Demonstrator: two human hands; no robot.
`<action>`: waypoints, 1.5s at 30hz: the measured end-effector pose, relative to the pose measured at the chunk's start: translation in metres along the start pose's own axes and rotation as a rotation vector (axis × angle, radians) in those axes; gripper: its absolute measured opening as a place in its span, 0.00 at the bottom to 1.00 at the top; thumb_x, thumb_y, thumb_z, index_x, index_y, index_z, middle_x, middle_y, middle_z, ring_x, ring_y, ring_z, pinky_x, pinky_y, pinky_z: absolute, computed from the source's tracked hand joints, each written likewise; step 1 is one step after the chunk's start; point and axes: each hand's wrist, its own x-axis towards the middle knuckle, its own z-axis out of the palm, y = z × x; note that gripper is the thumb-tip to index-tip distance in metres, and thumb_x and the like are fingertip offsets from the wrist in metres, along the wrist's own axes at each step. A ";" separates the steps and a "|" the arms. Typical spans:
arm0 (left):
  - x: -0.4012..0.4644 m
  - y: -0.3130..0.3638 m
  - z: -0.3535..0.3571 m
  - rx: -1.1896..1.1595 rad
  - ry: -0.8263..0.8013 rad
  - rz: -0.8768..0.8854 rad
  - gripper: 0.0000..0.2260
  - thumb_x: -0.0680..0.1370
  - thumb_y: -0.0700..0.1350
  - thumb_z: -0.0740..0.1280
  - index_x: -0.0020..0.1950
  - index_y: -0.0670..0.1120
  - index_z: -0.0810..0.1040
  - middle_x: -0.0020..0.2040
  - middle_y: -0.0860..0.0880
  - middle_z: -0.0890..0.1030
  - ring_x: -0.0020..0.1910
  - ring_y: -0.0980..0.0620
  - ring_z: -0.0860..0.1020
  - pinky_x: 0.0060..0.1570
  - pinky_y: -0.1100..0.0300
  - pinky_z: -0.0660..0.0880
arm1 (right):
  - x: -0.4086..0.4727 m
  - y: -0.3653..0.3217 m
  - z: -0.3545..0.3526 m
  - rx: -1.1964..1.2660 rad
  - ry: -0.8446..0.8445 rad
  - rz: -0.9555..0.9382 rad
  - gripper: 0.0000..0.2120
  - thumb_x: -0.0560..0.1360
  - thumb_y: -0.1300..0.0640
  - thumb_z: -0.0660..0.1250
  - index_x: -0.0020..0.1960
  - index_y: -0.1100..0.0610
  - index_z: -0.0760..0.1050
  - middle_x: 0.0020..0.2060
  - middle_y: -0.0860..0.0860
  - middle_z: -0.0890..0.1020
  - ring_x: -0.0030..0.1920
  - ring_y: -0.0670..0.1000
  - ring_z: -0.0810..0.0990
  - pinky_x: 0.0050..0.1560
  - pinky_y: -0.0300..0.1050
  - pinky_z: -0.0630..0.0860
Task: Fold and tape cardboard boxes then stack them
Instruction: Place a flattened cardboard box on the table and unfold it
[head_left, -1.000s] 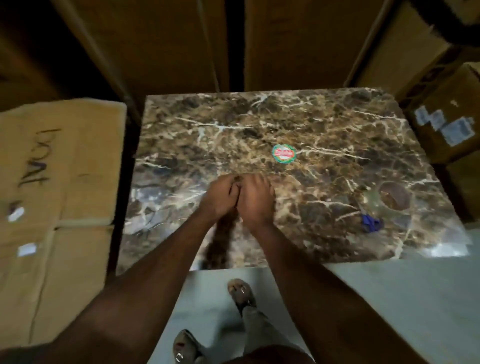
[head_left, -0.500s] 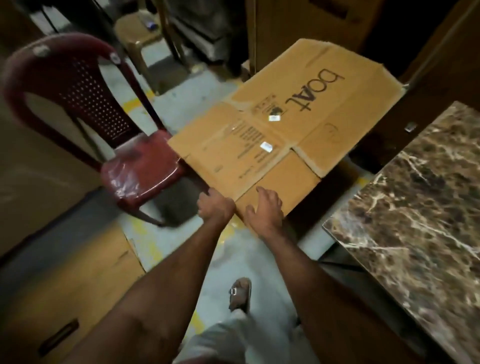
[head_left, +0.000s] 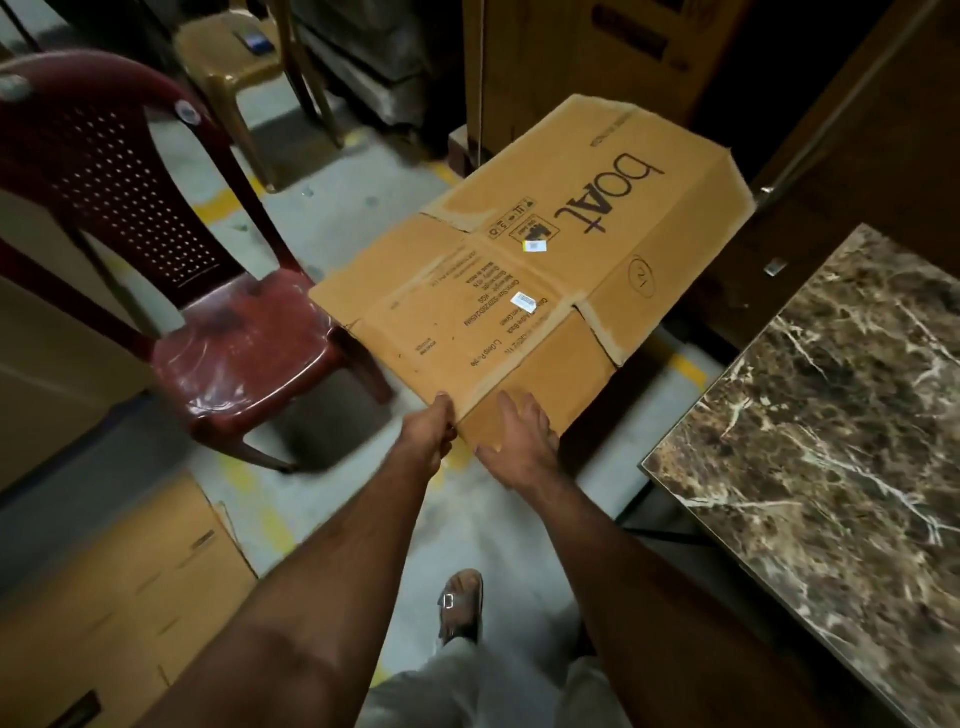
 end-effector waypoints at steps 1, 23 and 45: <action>-0.001 0.004 0.001 -0.002 -0.009 0.018 0.15 0.83 0.53 0.62 0.43 0.43 0.74 0.33 0.47 0.72 0.28 0.52 0.68 0.31 0.61 0.65 | 0.002 -0.002 -0.003 -0.019 0.009 -0.016 0.40 0.75 0.42 0.71 0.78 0.49 0.53 0.78 0.59 0.55 0.78 0.60 0.55 0.73 0.62 0.60; -0.078 0.216 0.038 -0.461 -0.465 0.183 0.17 0.81 0.54 0.66 0.62 0.43 0.78 0.54 0.41 0.84 0.54 0.43 0.82 0.54 0.44 0.81 | -0.027 -0.051 -0.182 -0.052 0.772 -0.096 0.23 0.76 0.63 0.65 0.71 0.60 0.67 0.63 0.57 0.78 0.60 0.57 0.78 0.56 0.54 0.80; -0.258 0.212 0.058 -0.493 -0.697 0.437 0.15 0.80 0.42 0.68 0.65 0.38 0.77 0.52 0.40 0.84 0.50 0.44 0.84 0.42 0.51 0.83 | -0.197 -0.022 -0.237 -0.171 1.176 -0.162 0.24 0.75 0.69 0.64 0.71 0.61 0.71 0.67 0.58 0.78 0.65 0.57 0.78 0.63 0.55 0.78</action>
